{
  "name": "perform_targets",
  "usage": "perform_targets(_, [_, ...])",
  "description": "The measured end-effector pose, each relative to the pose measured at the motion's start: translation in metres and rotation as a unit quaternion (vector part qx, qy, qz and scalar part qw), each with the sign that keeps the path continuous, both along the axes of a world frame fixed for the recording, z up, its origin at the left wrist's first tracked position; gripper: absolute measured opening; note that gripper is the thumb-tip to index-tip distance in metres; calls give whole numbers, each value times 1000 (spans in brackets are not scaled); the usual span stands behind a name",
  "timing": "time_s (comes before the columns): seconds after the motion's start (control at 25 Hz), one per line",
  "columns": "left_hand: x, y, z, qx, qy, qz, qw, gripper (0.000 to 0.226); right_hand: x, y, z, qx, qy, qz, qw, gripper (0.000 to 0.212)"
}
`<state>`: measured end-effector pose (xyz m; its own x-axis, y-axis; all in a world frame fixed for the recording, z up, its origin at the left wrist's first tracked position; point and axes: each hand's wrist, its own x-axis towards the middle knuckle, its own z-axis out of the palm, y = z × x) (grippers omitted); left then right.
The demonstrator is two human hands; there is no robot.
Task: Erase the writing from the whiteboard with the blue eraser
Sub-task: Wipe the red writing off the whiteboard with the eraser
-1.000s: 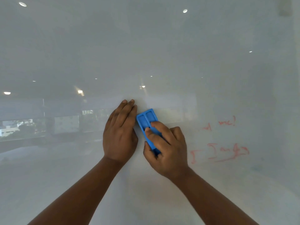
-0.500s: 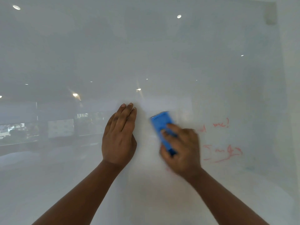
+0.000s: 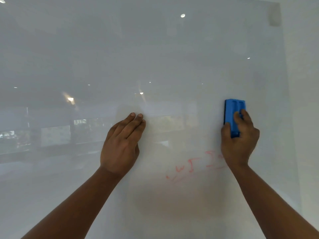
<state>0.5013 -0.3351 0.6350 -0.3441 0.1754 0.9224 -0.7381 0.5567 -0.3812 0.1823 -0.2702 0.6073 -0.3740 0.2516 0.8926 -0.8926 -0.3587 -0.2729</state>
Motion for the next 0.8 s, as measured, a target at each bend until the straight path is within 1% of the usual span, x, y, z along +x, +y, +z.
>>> perform_targets(0.04, [-6,0,1,4,15,-5,1000,51,1,-1,-5,7,-12,-24,1000,35])
perform_targets(0.08, [-11,0,2,9,31,-4,999,49,10,-6,-12,10,43,-49,998,35])
perform_targets(0.12, [-17,1,3,13,45,5,999,50,14,-9,-19,17,128,-47,991,36])
perform_targets(0.16, [-22,2,3,16,51,16,998,51,10,-8,-20,27,185,-39,982,36])
perform_targets(0.2, [-25,2,3,17,49,24,998,53,-3,-5,-13,30,185,-34,982,35])
perform_targets(0.24, [-27,2,3,17,46,27,998,54,-18,-3,-3,16,129,-23,991,35])
perform_targets(0.28, [-28,1,3,14,47,28,998,54,-26,-2,4,1,48,-7,999,36])
perform_targets(0.32, [-28,1,3,13,51,28,998,53,-29,-3,7,-5,-11,-4,1000,37])
perform_targets(0.36, [-28,1,2,13,53,26,998,52,-24,-8,2,-4,-5,-26,1000,37])
perform_targets(0.44, [-28,3,1,16,51,25,998,52,-16,-13,-13,5,134,-65,989,37])
perform_targets(0.48, [-28,3,1,17,47,24,998,52,-22,-11,-14,11,167,-67,984,38])
perform_targets(0.52, [-29,4,1,18,42,22,999,52,-31,-7,-9,7,142,-56,988,38])
perform_targets(0.6, [-28,4,1,20,45,23,999,52,-33,-5,-1,-1,18,2,1000,40])
perform_targets(0.64, [-28,3,1,20,46,23,998,52,-26,-8,-3,-1,4,-3,1000,40])
perform_targets(0.68, [-28,2,0,19,46,22,999,53,-14,-14,-12,4,52,-23,998,40])
perform_targets(0.72, [-27,3,0,20,44,20,999,53,-7,-16,-20,10,121,-34,992,40])
perform_targets(0.76, [-27,3,0,21,42,17,999,53,-6,-15,-22,14,160,-34,986,39])
perform_targets(0.8, [-27,4,0,20,39,15,999,54,-10,-12,-17,12,145,-26,989,39])
